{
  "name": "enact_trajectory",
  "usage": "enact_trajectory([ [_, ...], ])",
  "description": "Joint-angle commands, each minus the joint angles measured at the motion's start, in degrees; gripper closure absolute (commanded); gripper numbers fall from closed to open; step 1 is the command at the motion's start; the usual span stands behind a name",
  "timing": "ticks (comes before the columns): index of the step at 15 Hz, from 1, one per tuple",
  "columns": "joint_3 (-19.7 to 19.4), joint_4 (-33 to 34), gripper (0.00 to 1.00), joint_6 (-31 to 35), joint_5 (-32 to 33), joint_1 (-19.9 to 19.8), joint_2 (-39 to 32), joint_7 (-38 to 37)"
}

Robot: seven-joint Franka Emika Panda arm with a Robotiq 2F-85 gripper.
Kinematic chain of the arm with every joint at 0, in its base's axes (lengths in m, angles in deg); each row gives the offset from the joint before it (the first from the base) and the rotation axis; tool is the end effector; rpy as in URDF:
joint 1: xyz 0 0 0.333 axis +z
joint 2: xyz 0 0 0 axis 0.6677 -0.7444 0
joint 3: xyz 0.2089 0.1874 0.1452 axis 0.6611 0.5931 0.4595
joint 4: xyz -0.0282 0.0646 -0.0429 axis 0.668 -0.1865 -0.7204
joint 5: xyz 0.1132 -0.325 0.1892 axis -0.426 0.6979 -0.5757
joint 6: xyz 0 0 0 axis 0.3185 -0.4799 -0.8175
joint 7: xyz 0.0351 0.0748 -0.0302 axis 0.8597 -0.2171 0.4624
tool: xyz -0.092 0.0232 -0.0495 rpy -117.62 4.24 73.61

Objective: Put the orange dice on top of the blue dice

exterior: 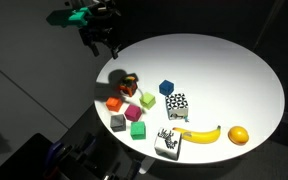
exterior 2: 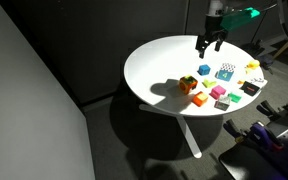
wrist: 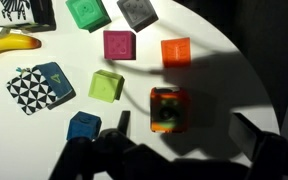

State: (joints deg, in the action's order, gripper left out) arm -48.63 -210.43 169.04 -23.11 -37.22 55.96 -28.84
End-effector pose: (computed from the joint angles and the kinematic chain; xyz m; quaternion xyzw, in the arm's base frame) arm 0.5217 0.0926 0.3130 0.9991 0.0176 -0.0308 0.0252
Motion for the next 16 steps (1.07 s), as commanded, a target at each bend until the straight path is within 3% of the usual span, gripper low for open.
enact_trajectory([
  [1, -0.47, 0.09, 0.0, -0.15, -0.1, 0.46, 0.02, 0.1],
  [8, -0.54, 0.51, 0.0, 0.21, -0.32, 0.41, -0.99, -0.12],
  [16, -1.07, 2.87, 0.0, 4.09, 1.05, 1.12, -8.09, -1.01],
])
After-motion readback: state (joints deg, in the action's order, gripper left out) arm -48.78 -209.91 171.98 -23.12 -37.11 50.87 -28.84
